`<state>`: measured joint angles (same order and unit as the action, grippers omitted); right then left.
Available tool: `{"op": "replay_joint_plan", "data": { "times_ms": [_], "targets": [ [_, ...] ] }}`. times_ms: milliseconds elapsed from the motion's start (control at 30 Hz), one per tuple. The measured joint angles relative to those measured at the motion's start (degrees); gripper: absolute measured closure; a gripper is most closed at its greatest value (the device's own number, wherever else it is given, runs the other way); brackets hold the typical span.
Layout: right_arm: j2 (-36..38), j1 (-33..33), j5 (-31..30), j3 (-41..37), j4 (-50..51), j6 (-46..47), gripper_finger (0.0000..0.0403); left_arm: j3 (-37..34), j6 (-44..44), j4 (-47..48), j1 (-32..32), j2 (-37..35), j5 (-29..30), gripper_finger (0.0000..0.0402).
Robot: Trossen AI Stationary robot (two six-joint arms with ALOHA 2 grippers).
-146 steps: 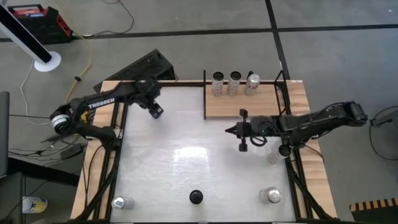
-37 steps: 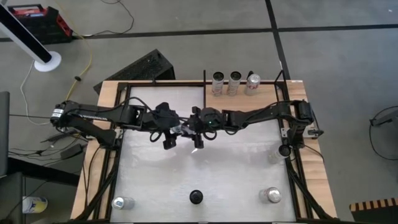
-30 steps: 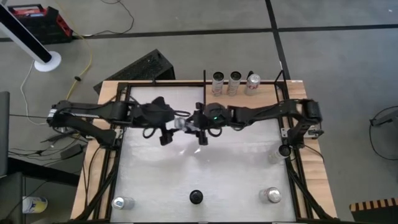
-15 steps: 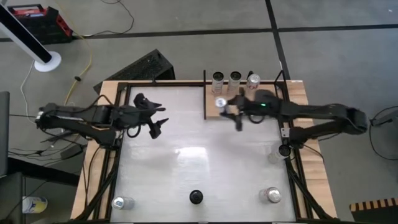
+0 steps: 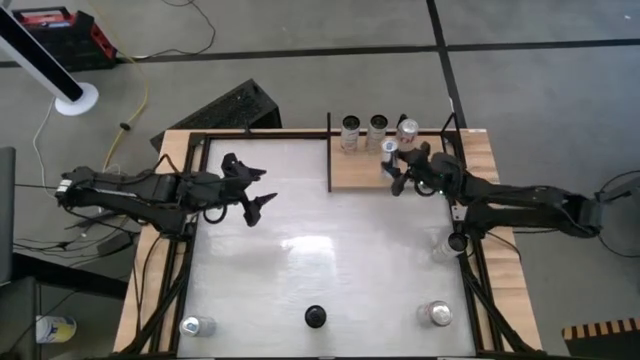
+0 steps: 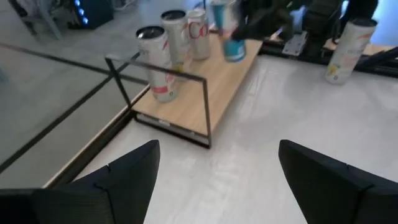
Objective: Place canned beverage on shelf
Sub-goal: Put the top blue soda can on the shelf
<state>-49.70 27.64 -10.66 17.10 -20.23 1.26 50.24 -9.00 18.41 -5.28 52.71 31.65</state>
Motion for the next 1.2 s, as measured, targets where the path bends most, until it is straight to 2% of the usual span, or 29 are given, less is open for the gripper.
{"op": "replay_joint_plan", "data": {
  "times_ms": [133, 367, 600, 967, 1200],
  "targets": [
    [-4.71, 2.67, -0.26, -1.06, -3.70, 1.36, 0.0160, 0.00, 0.36, 0.09, 0.03, -0.01, 0.03, 0.0089],
    [-12.57, 3.67, -0.14, -2.33, -13.38, -0.37, 0.0160, 0.00, 0.38, 0.39, 0.05, 0.02, -1.02, 0.0089],
    [-17.54, 3.65, 0.10, -2.44, -16.12, -0.77, 0.0160, 0.00, 0.34, 0.75, 0.07, 0.02, -1.38, 0.0089],
    [-18.85, 3.65, 0.25, -2.42, -16.74, -2.02, 0.0144, 0.00, 0.27, 0.77, 0.07, 0.02, -1.43, 0.0089],
    [-18.83, 3.65, 0.29, -2.40, -16.46, -3.19, 0.0111, 0.00, 0.23, 1.15, 0.07, 0.02, -1.45, 0.0089]
  ]
}}
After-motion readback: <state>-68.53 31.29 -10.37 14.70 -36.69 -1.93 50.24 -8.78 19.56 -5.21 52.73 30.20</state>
